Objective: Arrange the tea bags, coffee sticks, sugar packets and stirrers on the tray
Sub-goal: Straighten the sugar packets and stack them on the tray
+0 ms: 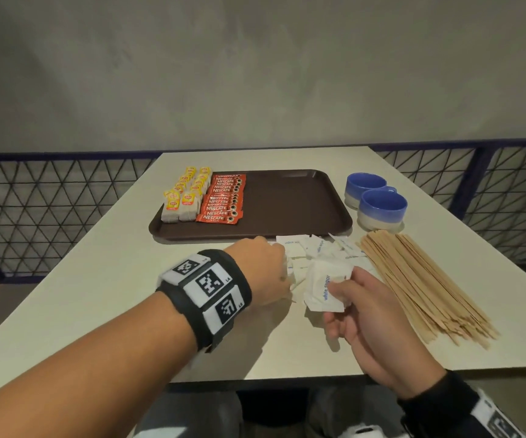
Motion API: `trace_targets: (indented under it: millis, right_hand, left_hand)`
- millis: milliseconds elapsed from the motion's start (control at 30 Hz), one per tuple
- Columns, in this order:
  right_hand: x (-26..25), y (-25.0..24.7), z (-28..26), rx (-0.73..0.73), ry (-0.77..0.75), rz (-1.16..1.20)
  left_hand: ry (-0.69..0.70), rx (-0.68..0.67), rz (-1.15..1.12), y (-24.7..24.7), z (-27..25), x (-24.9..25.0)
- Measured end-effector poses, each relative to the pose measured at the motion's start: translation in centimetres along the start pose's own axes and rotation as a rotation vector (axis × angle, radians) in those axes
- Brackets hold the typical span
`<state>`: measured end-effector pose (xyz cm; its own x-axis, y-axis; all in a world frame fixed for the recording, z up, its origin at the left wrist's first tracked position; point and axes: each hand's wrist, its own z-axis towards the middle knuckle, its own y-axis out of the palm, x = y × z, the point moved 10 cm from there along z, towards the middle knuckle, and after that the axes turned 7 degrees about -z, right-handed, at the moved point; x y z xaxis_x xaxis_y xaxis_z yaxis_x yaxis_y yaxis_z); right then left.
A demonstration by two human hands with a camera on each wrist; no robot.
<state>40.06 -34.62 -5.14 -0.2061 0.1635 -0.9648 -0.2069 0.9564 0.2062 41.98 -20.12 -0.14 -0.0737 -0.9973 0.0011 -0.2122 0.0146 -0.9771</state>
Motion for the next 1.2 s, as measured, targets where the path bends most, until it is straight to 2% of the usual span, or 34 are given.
trace_targets:
  millis: [100, 433, 700, 933, 1000, 1067, 1200]
  right_hand:
    - [0.0, -0.4, -0.1, -0.004, -0.018, 0.040]
    - [0.0, -0.3, -0.2, -0.068, -0.027, 0.059]
    - [0.0, -0.2, -0.2, -0.091, -0.036, 0.068]
    - [0.0, -0.3, -0.6, -0.107, -0.030, 0.079]
    - [0.1, -0.4, -0.7, -0.112, -0.024, 0.084]
    - [0.2, -0.4, -0.8, -0.119, -0.011, 0.091]
    - [0.0, -0.3, -0.8, -0.123, 0.004, 0.109]
  left_hand:
    - [0.021, -0.025, 0.036, -0.5, 0.3, 0.5]
    - [-0.011, -0.006, -0.109, -1.4, 1.2, -1.6]
    - [0.004, 0.006, -0.046, 0.2, 2.0, 0.4]
    - [0.034, -0.011, -0.082, -1.1, 2.8, 0.5]
    - [0.030, 0.043, -0.166, -2.5, 2.9, -0.4]
    - [0.007, 0.088, -0.350, -4.0, 2.9, -1.9]
    - [-0.122, 0.096, -1.002, -4.3, 2.6, -5.5]
